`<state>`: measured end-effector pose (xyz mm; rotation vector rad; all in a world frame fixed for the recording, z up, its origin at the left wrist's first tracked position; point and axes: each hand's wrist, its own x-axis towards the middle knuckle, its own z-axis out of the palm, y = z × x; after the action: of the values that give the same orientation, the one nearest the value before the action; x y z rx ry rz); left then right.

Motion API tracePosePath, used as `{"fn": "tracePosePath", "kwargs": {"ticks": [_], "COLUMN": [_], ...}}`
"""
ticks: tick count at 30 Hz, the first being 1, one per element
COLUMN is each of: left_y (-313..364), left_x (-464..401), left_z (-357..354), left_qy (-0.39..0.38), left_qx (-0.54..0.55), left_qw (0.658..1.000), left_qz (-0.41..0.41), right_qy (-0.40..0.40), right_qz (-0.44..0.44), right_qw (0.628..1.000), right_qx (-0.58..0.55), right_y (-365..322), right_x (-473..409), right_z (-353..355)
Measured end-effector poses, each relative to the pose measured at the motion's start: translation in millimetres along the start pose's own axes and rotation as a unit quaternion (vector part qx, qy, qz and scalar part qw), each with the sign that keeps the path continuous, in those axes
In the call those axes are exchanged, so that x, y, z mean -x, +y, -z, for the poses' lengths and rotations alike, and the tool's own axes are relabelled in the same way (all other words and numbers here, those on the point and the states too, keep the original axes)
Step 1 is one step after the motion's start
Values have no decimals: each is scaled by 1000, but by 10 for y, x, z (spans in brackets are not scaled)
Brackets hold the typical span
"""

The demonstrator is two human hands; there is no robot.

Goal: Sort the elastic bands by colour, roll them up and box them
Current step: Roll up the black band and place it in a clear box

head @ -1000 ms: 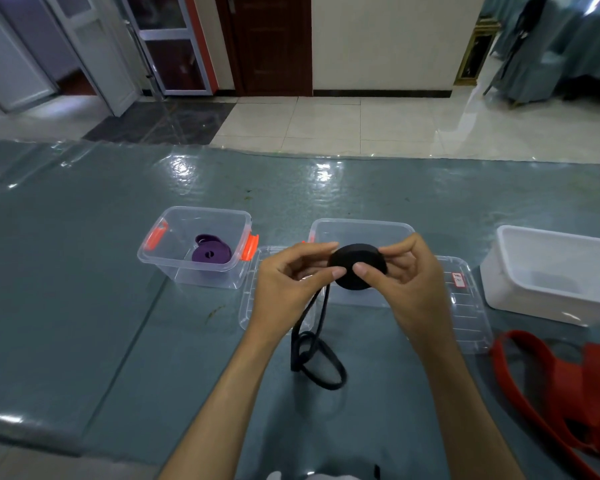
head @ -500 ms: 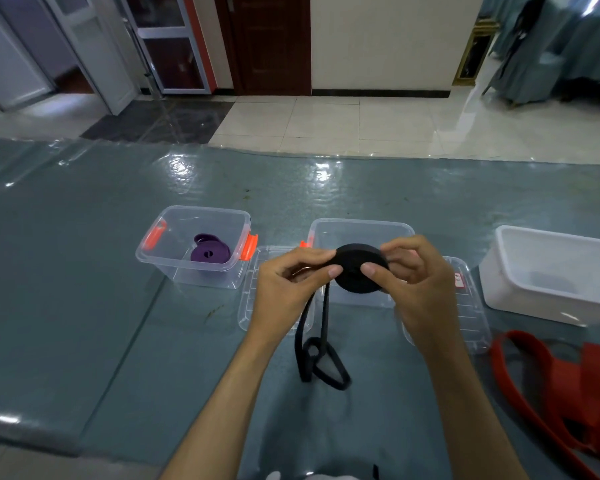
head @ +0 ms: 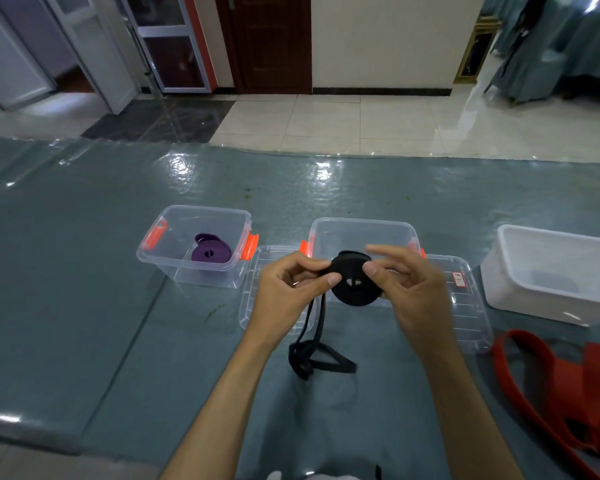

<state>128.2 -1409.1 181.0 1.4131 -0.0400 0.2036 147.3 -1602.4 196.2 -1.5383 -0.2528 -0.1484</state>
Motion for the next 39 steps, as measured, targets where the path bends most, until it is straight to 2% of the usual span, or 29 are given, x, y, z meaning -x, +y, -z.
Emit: {"fn": "tracePosePath", "kwargs": {"ticks": [5,11,18,24,26,29,32,35,39], "left_y": [16,17,14,-9,8,26,2,31,116], "left_x": [23,31,31,43,22,10,28,24,-15], "left_z": [14,-45,-36,5,49,70,13,-8,43], "left_qy": [-22,-34,-40,-78,-88,-59,-29,-49,-51], "left_qx": [-19,-24,-29,-21,-15,-34,-40,-19,-39], "left_qw": [999,999,998,997,996,998,999,999,998], "left_qz": [-14,-26,-34,-8,12,6,-3,11,-6], "right_qy": [-33,-26,-137,-66,-73,-87,-56,-25,-44], "right_qz": [-68,-24,-69,23,23,4,28,65,57], "right_qw": [997,999,988,997,997,995,995,995,995], "right_qx": [-19,-12,-22,20,32,49,78,65,68], "right_y": [52,37,80,65,62,57,48,39,43], "right_x": [30,29,2,-6,0,-8,-9,-1,22], "right_z": [45,34,126,108,97,95,86,49,24]}}
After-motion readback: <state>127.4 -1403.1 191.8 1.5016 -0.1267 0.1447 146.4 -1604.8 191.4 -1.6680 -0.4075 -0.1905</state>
